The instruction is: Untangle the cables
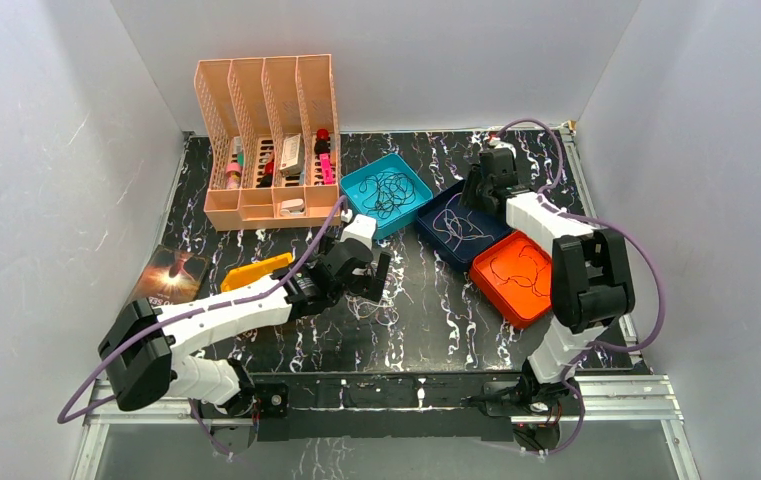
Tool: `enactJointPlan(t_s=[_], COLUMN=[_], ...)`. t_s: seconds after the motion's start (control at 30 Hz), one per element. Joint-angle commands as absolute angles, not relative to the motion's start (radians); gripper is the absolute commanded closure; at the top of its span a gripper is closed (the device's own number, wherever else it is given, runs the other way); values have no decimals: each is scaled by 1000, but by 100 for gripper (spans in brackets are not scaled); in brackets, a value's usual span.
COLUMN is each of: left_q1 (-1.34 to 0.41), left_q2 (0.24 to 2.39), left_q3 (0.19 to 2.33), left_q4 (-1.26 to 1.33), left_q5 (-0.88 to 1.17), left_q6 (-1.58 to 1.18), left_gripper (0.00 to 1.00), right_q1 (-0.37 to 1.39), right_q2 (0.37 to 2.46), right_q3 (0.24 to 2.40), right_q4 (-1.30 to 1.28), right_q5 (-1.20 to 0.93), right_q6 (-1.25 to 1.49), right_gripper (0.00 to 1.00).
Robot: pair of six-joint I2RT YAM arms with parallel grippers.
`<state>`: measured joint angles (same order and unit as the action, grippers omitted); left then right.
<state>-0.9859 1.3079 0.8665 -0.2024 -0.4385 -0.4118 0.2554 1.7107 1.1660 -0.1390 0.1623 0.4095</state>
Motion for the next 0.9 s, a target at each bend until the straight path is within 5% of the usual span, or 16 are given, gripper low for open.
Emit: enactJointPlan(t_s=[0.0, 0.53, 0.87], left_q1=[-988, -988, -988], left_q2=[1255, 1271, 1275], left_q3=[868, 889, 895], left_q4=[-209, -216, -222], left_q5=[-462, -450, -448], left_q6=[-419, -414, -413], left_gripper=[2, 2, 2], right_q1=[237, 201, 201], right_q2=[1735, 1818, 1790], right_q3=[1221, 1209, 1188], right_q4=[-108, -152, -242], right_q5=[199, 123, -45], right_q6=[378, 377, 370], right_gripper=[50, 96, 100])
